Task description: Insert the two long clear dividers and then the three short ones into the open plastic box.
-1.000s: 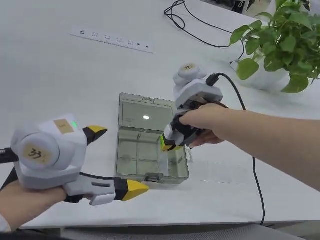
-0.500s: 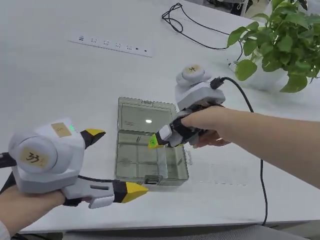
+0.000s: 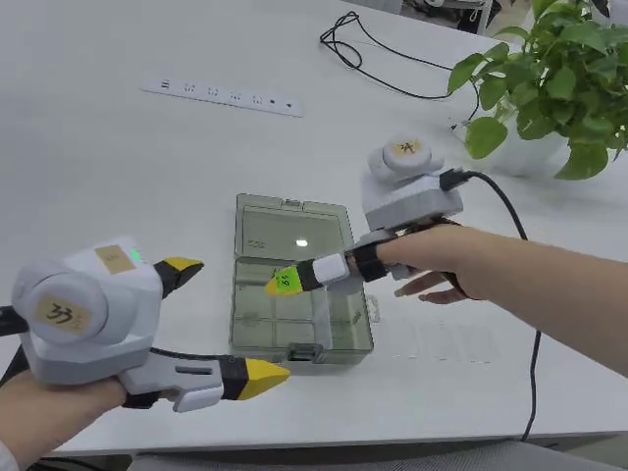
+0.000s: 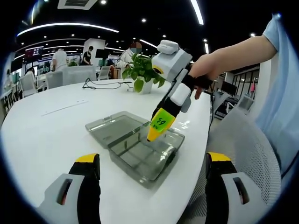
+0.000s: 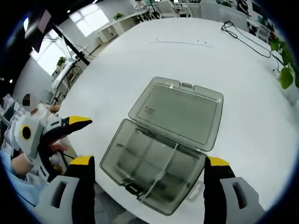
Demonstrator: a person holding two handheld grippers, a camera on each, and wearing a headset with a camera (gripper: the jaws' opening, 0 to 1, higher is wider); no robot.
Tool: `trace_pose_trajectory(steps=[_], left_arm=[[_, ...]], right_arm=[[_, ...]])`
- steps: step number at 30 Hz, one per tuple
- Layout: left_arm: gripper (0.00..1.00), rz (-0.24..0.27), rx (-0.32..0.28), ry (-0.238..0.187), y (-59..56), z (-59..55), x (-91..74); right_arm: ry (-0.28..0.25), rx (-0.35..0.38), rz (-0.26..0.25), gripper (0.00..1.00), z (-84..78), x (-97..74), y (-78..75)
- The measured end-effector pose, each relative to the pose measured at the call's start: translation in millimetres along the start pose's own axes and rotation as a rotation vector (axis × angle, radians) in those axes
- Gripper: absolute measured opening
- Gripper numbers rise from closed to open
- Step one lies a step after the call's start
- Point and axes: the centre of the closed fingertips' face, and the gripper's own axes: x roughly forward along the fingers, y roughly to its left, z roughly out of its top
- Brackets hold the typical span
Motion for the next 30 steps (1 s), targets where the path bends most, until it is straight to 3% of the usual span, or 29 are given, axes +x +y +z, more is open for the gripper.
trace_pose_trajectory(steps=[4, 11, 15, 16, 18, 21, 24, 30], left_arm=[[0.96, 0.018, -0.04, -0.029, 2.2, 6.5, -4.2], [0.95, 0.066, -0.06, -0.045, 8.6, 11.2, -14.7], [0.95, 0.104, -0.084, -0.049, 12.5, 9.3, -23.9], [0.95, 0.114, -0.086, -0.047, 13.2, 8.2, -26.6], [0.95, 0.132, -0.093, -0.042, 15.4, 6.2, -30.3], [0.95, 0.163, -0.116, -0.03, 19.3, 1.7, -36.7], [0.94, 0.189, -0.141, -0.029, 22.9, -1.1, -41.6], [0.93, 0.244, -0.163, -0.005, 32.8, -7.2, -47.9]], right_arm=[[-0.065, 0.002, 0.022, 1.0, 4.4, -6.0, 5.1], [-0.107, -0.059, 0.043, 1.0, -6.7, -13.4, 17.3], [-0.216, -0.093, 0.096, 1.0, -2.0, -18.9, 28.2], [-0.21, -0.101, 0.093, 1.0, -7.3, -21.9, 27.9], [-0.249, -0.131, 0.107, 1.0, -6.8, -25.5, 29.5], [-0.302, -0.111, 0.151, 1.0, -9.0, -32.2, 32.1], [-0.316, -0.116, 0.159, 1.0, -13.6, -35.9, 27.8], [-0.41, -0.189, 0.166, 1.0, -11.8, -50.6, 17.1]])
